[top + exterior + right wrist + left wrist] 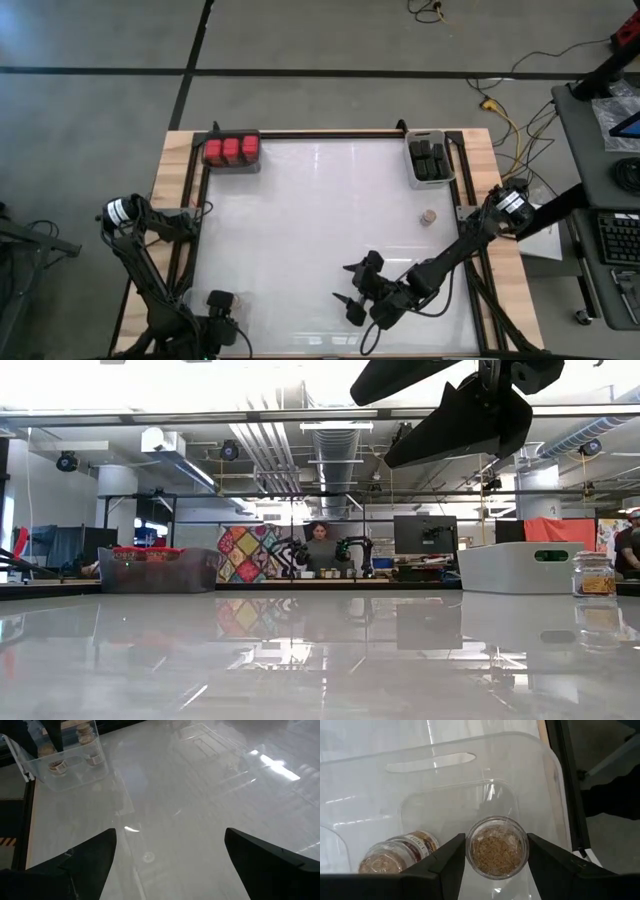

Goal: Sort spices by type
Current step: Put the brown seasoning bottle into the transparent bin

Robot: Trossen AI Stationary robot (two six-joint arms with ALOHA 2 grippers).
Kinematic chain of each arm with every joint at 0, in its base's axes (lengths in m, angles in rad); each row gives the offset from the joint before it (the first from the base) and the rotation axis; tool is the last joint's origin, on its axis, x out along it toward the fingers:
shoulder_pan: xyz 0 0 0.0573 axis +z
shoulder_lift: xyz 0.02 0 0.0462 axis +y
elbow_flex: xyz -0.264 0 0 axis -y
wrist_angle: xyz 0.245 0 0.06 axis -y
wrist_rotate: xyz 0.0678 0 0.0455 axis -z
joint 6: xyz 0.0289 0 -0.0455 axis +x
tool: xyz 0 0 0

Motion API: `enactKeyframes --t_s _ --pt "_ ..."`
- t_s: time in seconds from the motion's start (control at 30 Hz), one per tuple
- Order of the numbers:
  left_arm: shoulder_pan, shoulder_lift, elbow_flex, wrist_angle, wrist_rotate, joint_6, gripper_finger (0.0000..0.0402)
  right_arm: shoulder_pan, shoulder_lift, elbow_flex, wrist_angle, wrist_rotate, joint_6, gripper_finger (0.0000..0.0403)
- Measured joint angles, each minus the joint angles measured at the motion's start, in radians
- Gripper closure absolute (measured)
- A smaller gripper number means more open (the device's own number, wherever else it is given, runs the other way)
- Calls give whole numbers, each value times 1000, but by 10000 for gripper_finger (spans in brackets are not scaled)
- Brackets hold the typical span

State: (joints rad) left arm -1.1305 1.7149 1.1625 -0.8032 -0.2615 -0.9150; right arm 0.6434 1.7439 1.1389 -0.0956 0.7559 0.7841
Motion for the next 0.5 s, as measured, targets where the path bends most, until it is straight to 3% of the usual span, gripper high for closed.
enactKeyframes --t_s 0.23,0.5 --pt "0 0 0 -5 0 -2 184 0 0 0 1 0 0 39" --pt "6 -23 0 -11 1 -2 181 0 0 0 4 0 1 39"
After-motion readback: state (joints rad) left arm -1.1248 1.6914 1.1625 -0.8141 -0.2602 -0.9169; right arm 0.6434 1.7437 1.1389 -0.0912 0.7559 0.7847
